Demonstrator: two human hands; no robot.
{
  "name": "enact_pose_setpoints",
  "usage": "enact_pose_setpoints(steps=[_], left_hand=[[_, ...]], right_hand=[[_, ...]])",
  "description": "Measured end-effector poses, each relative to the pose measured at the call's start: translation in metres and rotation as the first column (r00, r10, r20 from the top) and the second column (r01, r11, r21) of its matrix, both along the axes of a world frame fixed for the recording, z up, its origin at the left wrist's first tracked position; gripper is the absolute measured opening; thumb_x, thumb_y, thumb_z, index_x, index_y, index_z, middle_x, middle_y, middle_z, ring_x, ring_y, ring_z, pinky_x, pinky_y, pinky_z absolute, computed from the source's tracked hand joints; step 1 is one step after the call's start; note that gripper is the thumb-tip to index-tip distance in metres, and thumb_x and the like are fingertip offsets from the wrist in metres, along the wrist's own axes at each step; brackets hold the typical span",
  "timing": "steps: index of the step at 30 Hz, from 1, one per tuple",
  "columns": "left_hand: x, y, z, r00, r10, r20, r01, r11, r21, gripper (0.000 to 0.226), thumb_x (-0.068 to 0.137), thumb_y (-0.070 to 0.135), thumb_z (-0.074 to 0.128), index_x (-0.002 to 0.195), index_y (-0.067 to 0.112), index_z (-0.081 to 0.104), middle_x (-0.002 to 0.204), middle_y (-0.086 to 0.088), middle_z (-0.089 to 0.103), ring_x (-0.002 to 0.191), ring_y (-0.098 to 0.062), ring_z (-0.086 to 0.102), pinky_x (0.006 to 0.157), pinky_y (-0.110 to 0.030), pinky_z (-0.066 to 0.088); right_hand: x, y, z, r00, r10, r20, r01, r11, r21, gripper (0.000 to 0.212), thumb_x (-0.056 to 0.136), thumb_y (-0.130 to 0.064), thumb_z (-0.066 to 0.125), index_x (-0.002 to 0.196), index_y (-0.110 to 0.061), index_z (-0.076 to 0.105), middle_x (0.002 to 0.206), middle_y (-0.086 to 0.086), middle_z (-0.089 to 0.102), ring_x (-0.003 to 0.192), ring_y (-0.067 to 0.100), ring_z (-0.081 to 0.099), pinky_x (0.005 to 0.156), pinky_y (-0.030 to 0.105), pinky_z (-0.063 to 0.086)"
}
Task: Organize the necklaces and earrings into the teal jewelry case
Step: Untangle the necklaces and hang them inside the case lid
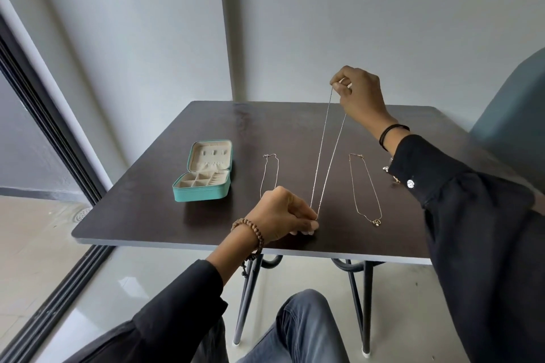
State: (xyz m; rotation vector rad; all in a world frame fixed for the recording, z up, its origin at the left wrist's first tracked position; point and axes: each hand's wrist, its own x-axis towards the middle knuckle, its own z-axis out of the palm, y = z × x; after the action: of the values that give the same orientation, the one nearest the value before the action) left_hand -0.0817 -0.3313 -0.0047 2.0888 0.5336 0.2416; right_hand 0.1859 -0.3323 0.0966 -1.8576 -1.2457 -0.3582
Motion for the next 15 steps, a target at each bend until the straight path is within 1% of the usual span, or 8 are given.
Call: enact_pose_setpoints(steps=[3, 5, 8, 10, 12, 14, 15], left_hand=[[0.002, -0.002, -0.001, 1.000, -0.027, -0.004, 0.028, 0.999, 0.023, 0.016, 0.082, 0.016, 0.081, 0.095, 0.007, 0.080, 0.080, -0.007, 0.078, 0.065, -0.008, 0.070, 0.061, -0.016, 0.054], [0.002, -0.004, 0.000, 0.999, -0.038, -0.005, 0.039, 0.996, 0.082, 0.016, 0.081, 0.019, 0.082, 0.094, 0.010, 0.081, 0.079, -0.003, 0.078, 0.062, -0.005, 0.067, 0.060, -0.011, 0.051], [0.002, -0.005, 0.002, 0.998, -0.054, -0.030, 0.058, 0.985, 0.161, 0.020, 0.079, 0.026, 0.084, 0.095, 0.015, 0.081, 0.082, 0.002, 0.078, 0.064, 0.002, 0.065, 0.067, -0.006, 0.049], [0.003, -0.006, 0.000, 0.997, -0.042, -0.059, 0.055, 0.972, 0.229, 0.021, 0.078, 0.033, 0.083, 0.096, 0.022, 0.081, 0.084, 0.006, 0.077, 0.067, 0.004, 0.064, 0.073, -0.012, 0.052], [0.003, -0.008, -0.002, 0.996, -0.019, -0.083, 0.047, 0.936, 0.350, 0.022, 0.078, 0.045, 0.080, 0.097, 0.033, 0.080, 0.086, 0.011, 0.072, 0.071, 0.000, 0.060, 0.071, -0.023, 0.053], [0.003, -0.009, -0.003, 0.996, -0.015, -0.088, 0.058, 0.860, 0.507, 0.023, 0.079, 0.056, 0.073, 0.098, 0.043, 0.077, 0.098, 0.014, 0.064, 0.086, -0.001, 0.054, 0.068, -0.026, 0.048], [0.002, -0.009, -0.004, 0.997, -0.032, -0.068, 0.065, 0.821, 0.567, 0.024, 0.080, 0.060, 0.070, 0.097, 0.045, 0.077, 0.105, 0.017, 0.062, 0.096, -0.001, 0.050, 0.068, -0.027, 0.048]], right_hand=[[0.003, 0.008, -0.010, 1.000, 0.028, -0.013, -0.029, 0.999, -0.045, 0.015, 0.096, -0.007, 0.056, 0.097, -0.010, 0.071, 0.096, 0.012, 0.066, 0.085, 0.018, 0.056, 0.074, 0.022, 0.039], [0.004, 0.014, -0.020, 0.999, 0.032, -0.021, -0.033, 0.997, -0.075, 0.016, 0.096, -0.007, 0.056, 0.096, -0.011, 0.072, 0.097, 0.013, 0.066, 0.086, 0.018, 0.056, 0.075, 0.023, 0.040], [0.006, 0.021, -0.034, 0.999, 0.028, -0.020, -0.030, 0.988, -0.151, 0.018, 0.096, -0.005, 0.055, 0.097, -0.011, 0.072, 0.099, 0.013, 0.063, 0.087, 0.019, 0.053, 0.074, 0.023, 0.038], [0.008, 0.025, -0.042, 0.999, 0.030, -0.027, -0.035, 0.984, -0.174, 0.019, 0.095, -0.004, 0.054, 0.097, -0.011, 0.072, 0.099, 0.013, 0.062, 0.088, 0.018, 0.053, 0.070, 0.019, 0.037], [0.009, 0.027, -0.049, 0.999, 0.026, -0.037, -0.032, 0.984, -0.174, 0.019, 0.095, -0.003, 0.055, 0.097, -0.010, 0.072, 0.099, 0.012, 0.062, 0.088, 0.016, 0.053, 0.068, 0.012, 0.035], [0.009, 0.029, -0.054, 0.999, 0.025, -0.041, -0.032, 0.983, -0.182, 0.019, 0.096, -0.003, 0.055, 0.098, -0.010, 0.072, 0.097, 0.008, 0.060, 0.087, 0.015, 0.053, 0.066, 0.007, 0.033], [0.010, 0.029, -0.057, 0.999, 0.027, -0.038, -0.034, 0.981, -0.191, 0.019, 0.096, -0.003, 0.055, 0.098, -0.010, 0.073, 0.096, 0.008, 0.059, 0.087, 0.015, 0.053, 0.067, 0.008, 0.034]])
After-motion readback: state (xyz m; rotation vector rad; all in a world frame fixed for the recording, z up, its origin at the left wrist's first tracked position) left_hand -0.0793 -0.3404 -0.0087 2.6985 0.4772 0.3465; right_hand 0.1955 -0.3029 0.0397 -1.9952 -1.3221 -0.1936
